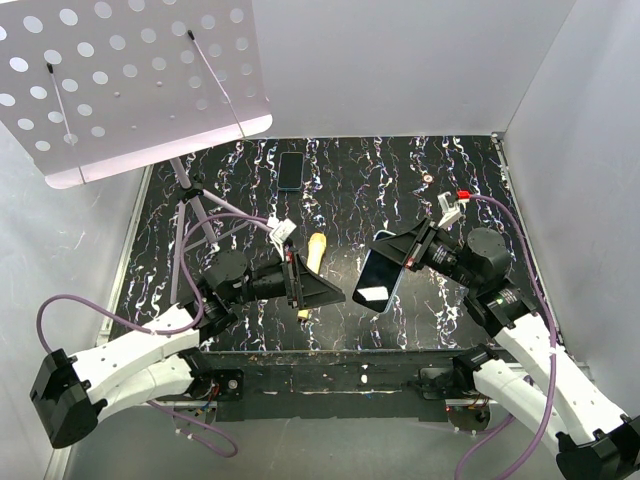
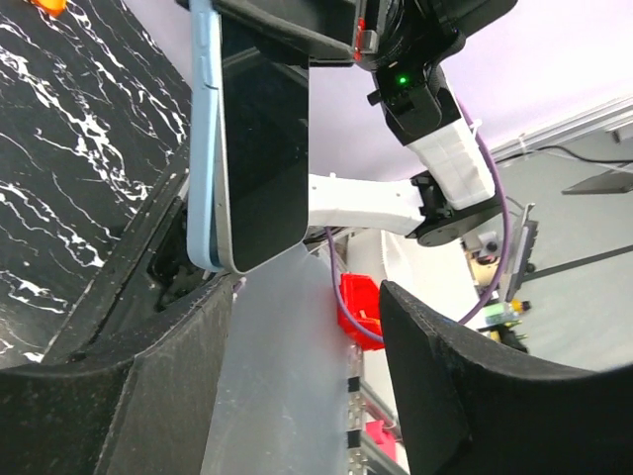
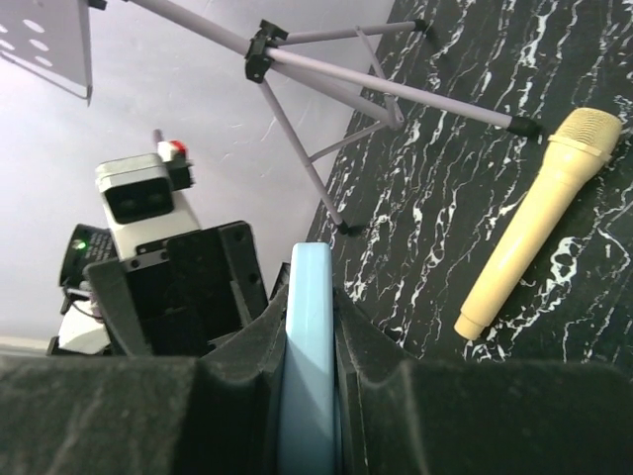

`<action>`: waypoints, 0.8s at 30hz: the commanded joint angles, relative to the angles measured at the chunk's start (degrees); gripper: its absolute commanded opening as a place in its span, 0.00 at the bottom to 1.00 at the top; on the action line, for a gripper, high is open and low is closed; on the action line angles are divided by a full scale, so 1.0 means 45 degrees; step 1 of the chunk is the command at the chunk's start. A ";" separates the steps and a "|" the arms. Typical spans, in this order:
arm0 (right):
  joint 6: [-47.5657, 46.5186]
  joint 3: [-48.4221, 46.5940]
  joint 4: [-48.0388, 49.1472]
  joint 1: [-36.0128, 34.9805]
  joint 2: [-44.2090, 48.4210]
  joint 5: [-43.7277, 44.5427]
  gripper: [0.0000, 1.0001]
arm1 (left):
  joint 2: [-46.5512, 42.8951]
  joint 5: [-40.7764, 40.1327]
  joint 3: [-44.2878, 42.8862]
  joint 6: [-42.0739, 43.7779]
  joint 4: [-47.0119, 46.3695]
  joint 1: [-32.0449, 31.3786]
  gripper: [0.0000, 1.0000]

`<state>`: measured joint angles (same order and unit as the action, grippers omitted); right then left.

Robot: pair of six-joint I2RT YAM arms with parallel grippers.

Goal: Take the phone out of the phone case
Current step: Remove the phone case from the phone.

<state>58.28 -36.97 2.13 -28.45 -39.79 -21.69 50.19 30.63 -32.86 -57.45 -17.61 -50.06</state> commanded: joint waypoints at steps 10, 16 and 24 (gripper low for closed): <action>0.0603 -0.0495 0.2455 0.0072 0.0053 -0.1526 0.01 | 0.0133 0.0027 0.0564 -0.1645 -0.1944 0.0031 0.31; 0.0974 -0.0222 0.3081 0.0072 -0.0064 -0.1703 0.01 | 0.0857 0.0400 0.0857 -0.2331 -0.2865 -0.0027 0.31; 0.1091 -0.0124 0.3276 0.0091 -0.0142 -0.1761 0.01 | 0.1287 0.0478 0.0701 -0.2311 -0.2943 -0.0261 0.30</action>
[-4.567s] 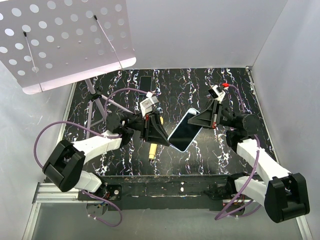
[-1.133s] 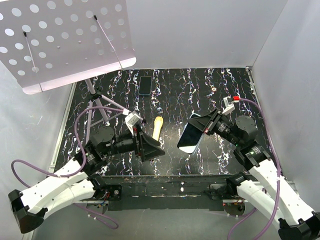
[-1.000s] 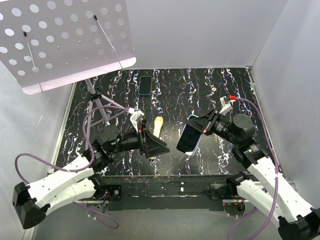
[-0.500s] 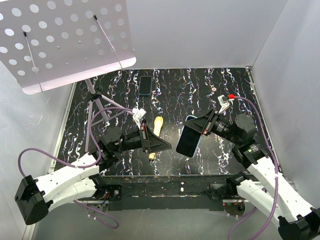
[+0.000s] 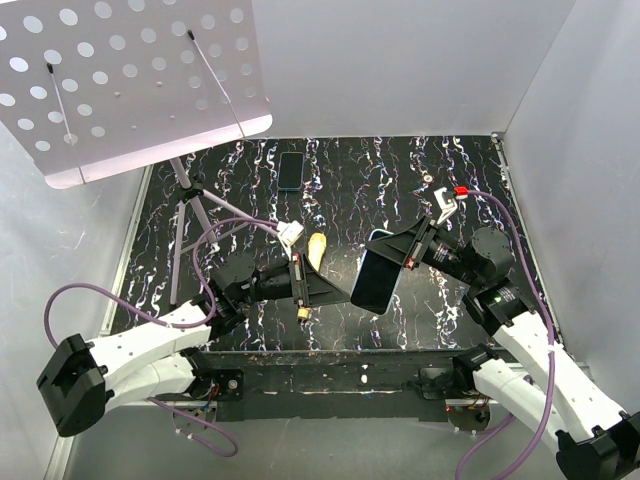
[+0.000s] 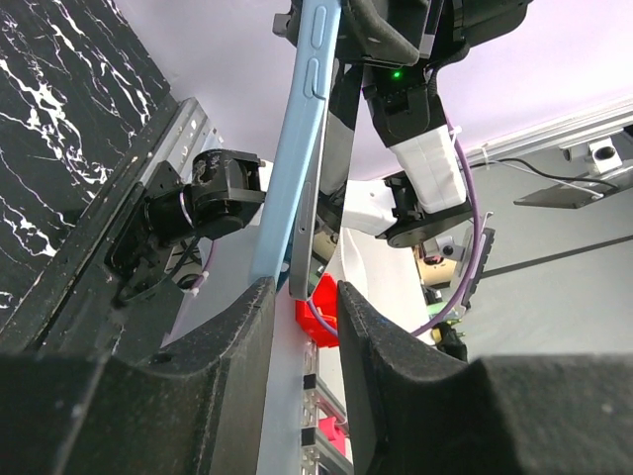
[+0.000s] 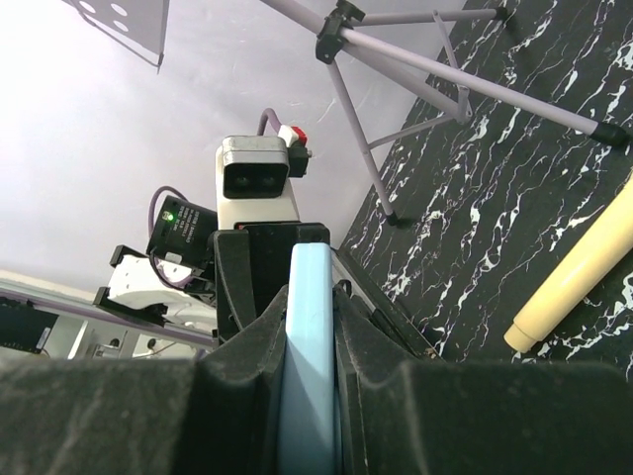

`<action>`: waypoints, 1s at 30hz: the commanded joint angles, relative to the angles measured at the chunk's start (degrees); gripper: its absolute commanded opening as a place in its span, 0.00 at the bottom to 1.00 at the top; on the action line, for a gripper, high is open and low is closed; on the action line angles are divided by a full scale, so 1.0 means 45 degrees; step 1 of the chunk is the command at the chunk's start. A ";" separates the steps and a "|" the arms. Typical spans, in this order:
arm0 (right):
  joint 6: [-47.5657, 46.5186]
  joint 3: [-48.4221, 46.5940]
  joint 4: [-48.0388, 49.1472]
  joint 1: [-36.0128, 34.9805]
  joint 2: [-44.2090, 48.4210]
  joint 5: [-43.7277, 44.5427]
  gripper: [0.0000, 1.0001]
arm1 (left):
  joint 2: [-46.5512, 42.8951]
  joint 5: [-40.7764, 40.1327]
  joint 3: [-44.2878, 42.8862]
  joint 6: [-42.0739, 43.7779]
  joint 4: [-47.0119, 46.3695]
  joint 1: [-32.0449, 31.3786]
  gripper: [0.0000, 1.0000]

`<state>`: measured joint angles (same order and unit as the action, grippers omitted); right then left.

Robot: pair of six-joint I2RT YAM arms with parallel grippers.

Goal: Take the phone out of the phone case
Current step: Remove the phone case from the phone.

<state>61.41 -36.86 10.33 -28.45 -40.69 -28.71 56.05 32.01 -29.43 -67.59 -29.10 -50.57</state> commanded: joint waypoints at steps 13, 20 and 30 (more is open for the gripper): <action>0.0280 0.0183 0.1553 0.0052 -0.0118 -0.0163 0.01 | 0.0844 0.0172 -0.0257 -0.0545 -0.1500 -0.0560 0.27; -0.0169 0.0262 0.1260 -0.0182 -0.0216 0.0149 0.01 | 0.1410 0.0230 -0.0627 -0.1014 -0.2359 -0.0833 0.24; -0.0911 0.0301 0.0713 -0.0436 -0.0353 0.0677 0.01 | 0.2388 0.0524 -0.0941 -0.2303 -0.4313 -0.1048 0.18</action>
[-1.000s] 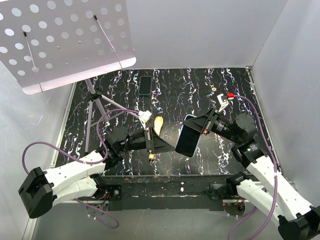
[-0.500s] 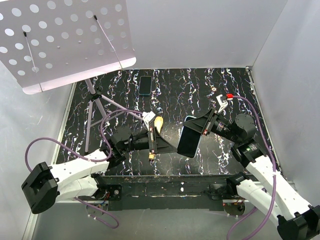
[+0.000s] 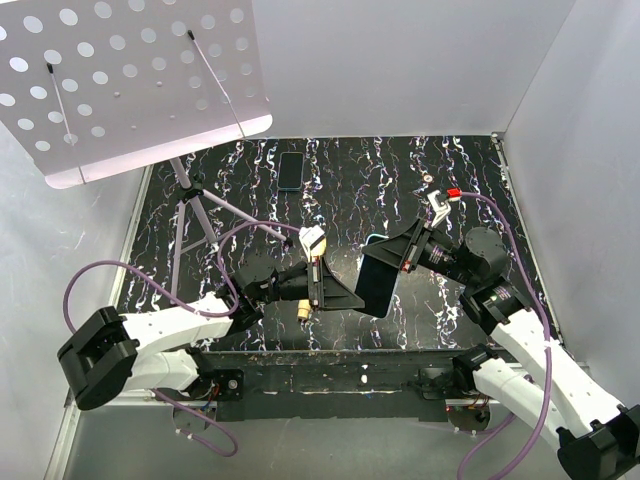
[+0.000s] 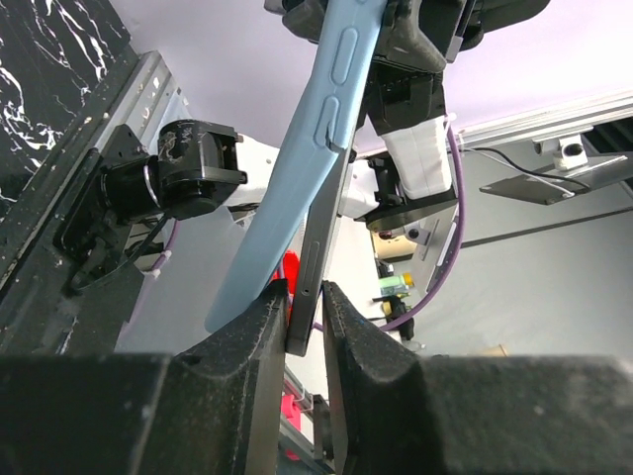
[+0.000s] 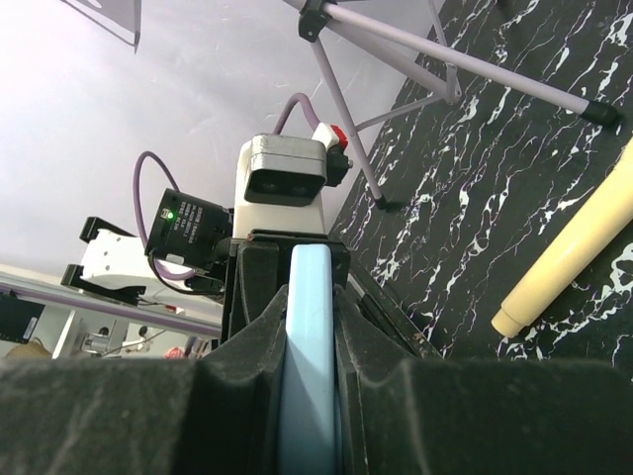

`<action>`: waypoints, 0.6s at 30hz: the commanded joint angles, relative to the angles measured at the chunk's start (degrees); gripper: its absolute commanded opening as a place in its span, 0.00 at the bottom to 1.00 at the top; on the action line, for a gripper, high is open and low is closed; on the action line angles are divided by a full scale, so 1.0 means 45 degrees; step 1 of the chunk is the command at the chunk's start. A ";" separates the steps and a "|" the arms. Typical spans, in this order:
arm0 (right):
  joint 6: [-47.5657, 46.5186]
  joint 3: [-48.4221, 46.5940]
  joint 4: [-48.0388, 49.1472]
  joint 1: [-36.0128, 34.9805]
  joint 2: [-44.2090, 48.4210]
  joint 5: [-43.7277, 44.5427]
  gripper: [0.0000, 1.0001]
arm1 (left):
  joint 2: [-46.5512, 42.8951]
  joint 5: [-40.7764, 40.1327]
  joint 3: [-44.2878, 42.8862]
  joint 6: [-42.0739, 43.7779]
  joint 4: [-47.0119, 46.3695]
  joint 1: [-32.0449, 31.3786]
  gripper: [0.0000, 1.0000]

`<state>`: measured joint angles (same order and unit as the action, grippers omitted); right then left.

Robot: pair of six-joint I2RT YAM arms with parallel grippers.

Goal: Take the phone out of the phone case
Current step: Remove the phone case from the phone.

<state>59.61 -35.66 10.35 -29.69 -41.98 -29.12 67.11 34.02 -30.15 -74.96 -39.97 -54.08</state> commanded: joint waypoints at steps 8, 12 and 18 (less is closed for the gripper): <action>-0.0103 0.0463 0.1841 -0.0199 -0.0574 -0.0675 0.01 | 0.0027 -0.0177 -0.1229 -0.0199 -0.1725 -0.0266 0.11; -0.0161 0.0171 0.1530 -0.0179 -0.0614 -0.1261 0.01 | 0.0047 -0.0509 -0.1366 0.0056 -0.1470 -0.0130 0.01; -0.0200 -0.0278 0.0729 -0.0179 -0.0458 -0.1555 0.26 | -0.0459 -0.0977 -0.1483 0.0718 -0.1024 0.0104 0.00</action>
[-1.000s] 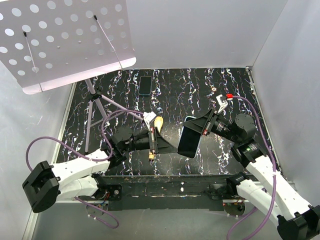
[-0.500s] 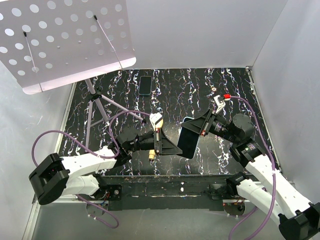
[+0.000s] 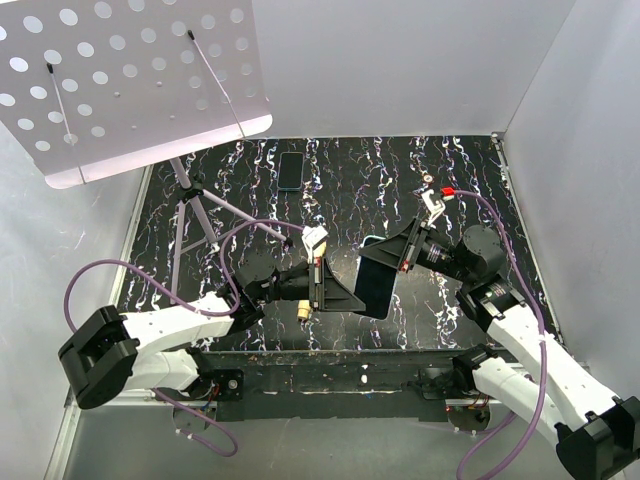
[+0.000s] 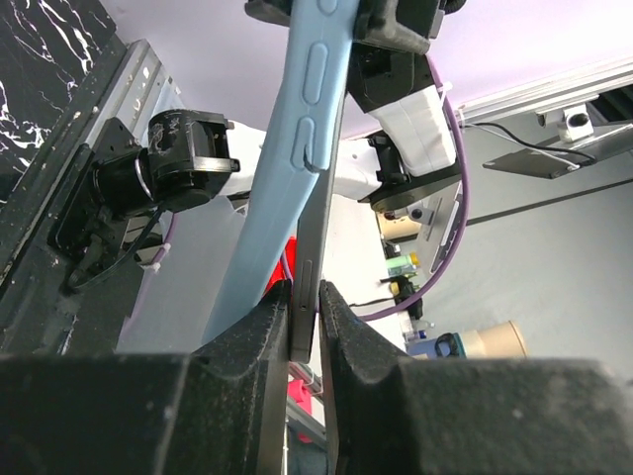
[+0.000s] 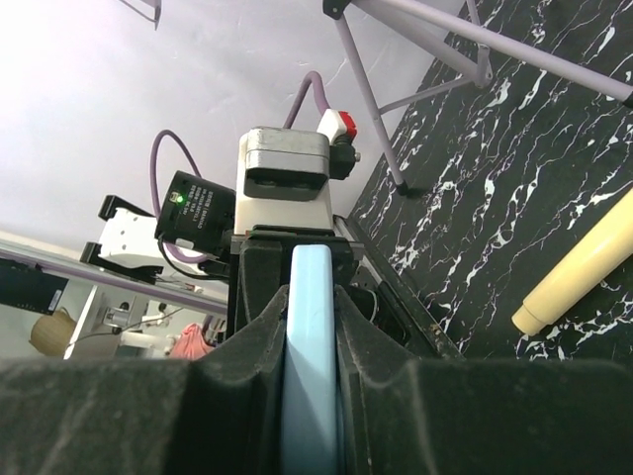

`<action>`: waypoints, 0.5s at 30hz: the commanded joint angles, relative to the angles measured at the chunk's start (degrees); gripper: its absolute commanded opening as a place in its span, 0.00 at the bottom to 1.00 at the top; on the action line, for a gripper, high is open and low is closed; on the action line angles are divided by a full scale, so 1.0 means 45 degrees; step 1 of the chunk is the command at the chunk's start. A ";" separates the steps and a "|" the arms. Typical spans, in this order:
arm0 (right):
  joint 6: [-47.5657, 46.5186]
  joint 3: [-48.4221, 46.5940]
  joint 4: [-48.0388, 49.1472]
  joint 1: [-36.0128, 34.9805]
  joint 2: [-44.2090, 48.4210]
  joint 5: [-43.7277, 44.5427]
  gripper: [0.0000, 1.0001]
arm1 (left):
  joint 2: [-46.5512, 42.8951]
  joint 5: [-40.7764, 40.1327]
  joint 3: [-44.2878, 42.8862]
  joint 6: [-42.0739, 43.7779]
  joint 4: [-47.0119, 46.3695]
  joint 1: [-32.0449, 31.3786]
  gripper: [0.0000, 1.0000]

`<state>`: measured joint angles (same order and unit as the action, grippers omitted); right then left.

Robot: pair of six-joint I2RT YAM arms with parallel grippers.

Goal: Take the phone out of the phone case
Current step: Remove the phone case from the phone.

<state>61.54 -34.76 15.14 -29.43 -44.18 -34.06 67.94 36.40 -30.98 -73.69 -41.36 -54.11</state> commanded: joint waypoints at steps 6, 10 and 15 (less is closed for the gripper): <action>-0.1583 -0.1336 -0.2695 -0.0140 0.0872 0.0360 0.76 | -0.2088 -0.2210 -0.1396 0.1394 0.1298 0.0460 0.00; -0.1801 -0.1669 -0.4123 0.0055 0.1439 0.1221 0.85 | -0.2851 -0.2406 -0.1318 0.1688 0.2217 0.0850 0.00; -0.1079 -0.0910 -0.3154 0.0134 0.2180 0.1671 0.85 | -0.3379 -0.2484 -0.1474 0.1552 0.2882 0.1320 0.00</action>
<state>55.53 -39.59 -1.06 -29.21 -36.58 -29.28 55.46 27.24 -34.44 -67.90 -29.89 -49.54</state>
